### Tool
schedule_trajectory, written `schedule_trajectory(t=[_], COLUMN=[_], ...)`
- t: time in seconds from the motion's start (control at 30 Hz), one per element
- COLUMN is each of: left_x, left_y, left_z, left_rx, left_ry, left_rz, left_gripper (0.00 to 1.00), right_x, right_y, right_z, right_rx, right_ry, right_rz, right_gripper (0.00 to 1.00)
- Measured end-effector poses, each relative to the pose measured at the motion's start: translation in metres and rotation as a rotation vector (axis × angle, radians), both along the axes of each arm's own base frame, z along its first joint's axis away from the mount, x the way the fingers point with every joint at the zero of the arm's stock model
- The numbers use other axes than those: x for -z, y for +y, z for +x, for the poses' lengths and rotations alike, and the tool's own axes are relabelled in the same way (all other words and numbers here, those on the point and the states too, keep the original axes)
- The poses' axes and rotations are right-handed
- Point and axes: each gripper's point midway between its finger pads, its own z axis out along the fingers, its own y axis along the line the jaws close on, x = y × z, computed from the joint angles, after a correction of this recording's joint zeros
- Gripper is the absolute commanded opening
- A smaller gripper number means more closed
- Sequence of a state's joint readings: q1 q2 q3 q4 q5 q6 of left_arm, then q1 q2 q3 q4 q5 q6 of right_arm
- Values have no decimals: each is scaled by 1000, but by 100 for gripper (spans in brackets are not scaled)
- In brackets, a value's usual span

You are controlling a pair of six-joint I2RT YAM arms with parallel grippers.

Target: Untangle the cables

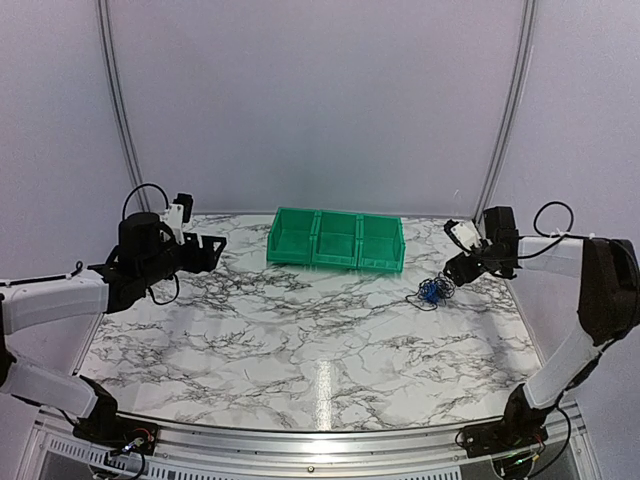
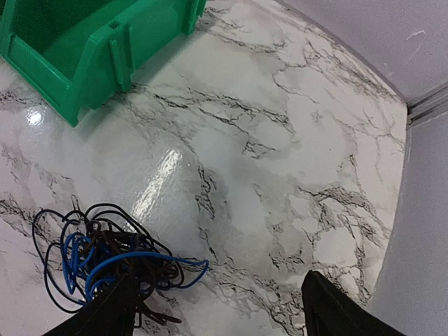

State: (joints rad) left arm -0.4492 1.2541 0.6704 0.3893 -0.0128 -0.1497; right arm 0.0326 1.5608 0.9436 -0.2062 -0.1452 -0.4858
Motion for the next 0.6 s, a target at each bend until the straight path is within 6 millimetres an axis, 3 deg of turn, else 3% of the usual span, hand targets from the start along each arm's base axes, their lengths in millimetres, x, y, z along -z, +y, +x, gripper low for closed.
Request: schedule_trajectory(t=[0.23,0.5,0.6], left_x=[18,29,28], left_y=[-23,-57,-70], left_z=[-1,-5,-12], left_rx=[79,216,267], left_ry=[56,129,137], left_rz=[-1,-51,-64], left_gripper=[85,75,74], right_x=[28,43,42], right_y=[2,26,43], right_z=[13,-5,-18], right_rx=[-8,-118,-175], right_ry=[92,192,227], right_rz=[16,119,193], right_gripper=[75,62,49])
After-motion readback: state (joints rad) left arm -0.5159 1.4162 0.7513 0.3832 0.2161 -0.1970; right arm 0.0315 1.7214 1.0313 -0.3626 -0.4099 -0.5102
